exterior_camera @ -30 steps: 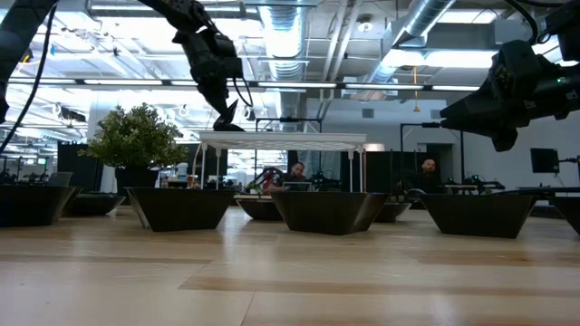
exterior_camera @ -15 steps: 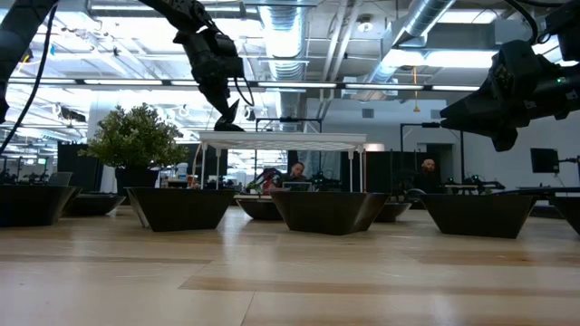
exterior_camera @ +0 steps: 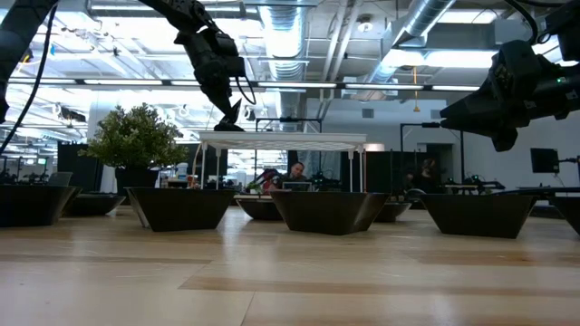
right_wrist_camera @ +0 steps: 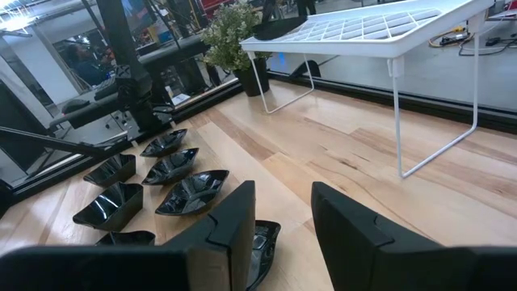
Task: Pick & Place Mini shaped plates
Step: Stack the black drop shaped plate on top of the black drop shaped plate on the shelf
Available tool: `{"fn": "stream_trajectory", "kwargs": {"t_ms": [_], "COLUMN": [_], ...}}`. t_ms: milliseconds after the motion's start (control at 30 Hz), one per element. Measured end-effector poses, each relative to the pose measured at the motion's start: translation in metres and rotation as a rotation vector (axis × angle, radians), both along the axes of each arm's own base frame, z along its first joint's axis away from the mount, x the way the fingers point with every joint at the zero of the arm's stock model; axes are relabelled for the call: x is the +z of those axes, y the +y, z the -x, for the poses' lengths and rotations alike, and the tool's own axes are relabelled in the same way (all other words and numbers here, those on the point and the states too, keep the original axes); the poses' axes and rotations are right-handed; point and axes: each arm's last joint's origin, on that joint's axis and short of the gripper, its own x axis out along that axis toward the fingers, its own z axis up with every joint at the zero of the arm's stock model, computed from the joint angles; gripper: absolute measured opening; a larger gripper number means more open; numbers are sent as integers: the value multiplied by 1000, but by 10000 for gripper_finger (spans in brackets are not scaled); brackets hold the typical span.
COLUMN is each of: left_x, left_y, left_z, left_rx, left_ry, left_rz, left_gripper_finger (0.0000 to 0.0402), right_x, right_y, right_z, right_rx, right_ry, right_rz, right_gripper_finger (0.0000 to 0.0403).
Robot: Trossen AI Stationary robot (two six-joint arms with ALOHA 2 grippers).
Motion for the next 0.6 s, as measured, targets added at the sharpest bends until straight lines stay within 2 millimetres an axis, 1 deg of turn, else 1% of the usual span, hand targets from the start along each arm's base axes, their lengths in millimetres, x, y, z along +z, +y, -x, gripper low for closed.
{"fn": "stream_trajectory", "kwargs": {"t_ms": [600], "left_x": [-1], "left_y": [-2], "left_z": [2], "left_rx": [19], "left_ry": [18], "left_rz": [29], "left_gripper_finger": [11], "right_x": [0], "right_y": [0], "right_z": [0], "right_rx": [0], "right_ry": [0], "right_rz": [0], "right_gripper_finger": [119]}}
